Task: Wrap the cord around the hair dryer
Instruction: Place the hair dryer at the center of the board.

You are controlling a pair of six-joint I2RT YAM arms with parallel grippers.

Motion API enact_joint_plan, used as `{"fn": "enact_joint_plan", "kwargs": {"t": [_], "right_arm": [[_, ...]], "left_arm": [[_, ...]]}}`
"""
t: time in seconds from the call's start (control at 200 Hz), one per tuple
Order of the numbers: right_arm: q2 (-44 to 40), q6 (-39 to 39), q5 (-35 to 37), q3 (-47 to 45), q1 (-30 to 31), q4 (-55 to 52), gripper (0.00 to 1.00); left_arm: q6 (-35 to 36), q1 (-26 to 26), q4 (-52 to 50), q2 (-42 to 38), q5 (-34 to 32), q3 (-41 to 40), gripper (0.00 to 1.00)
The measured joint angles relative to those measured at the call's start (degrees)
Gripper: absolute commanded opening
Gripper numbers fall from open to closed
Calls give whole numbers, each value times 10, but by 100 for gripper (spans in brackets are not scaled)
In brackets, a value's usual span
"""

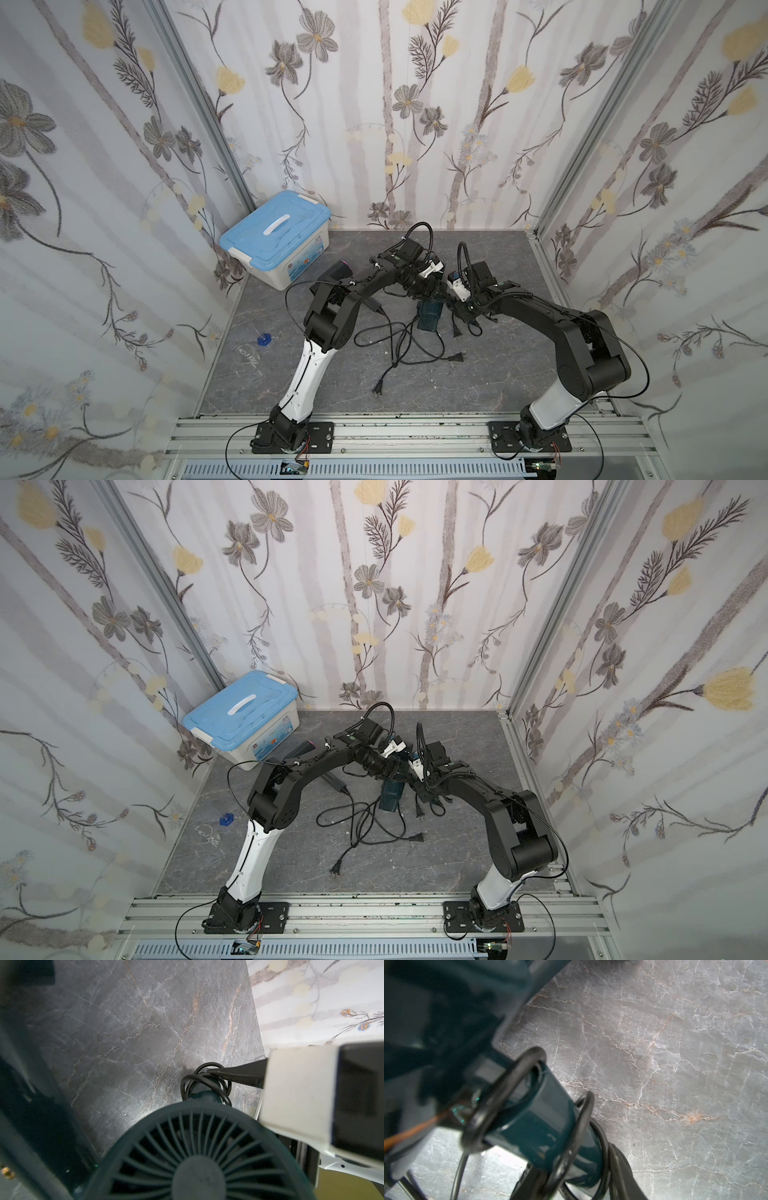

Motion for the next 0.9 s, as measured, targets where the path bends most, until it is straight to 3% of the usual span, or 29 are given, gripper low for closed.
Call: {"fn": "enact_joint_plan", "kwargs": {"t": [0.115,0.24,0.535,0.899], "right_arm": [[-15,-6,-9,-19,-6,18,0],[-26,6,5,-35,-13,21,0],[-27,26,49,-59,-29,9,0],[-14,55,65,-49,-99,-10,0]], "left_arm": [[-11,3,9,1,7,0,75],[-41,8,19,-5,11,-6,99],[-81,21,60,-73,-4,-5,100],[-83,22,62,-97,-26,-16,100]]}}
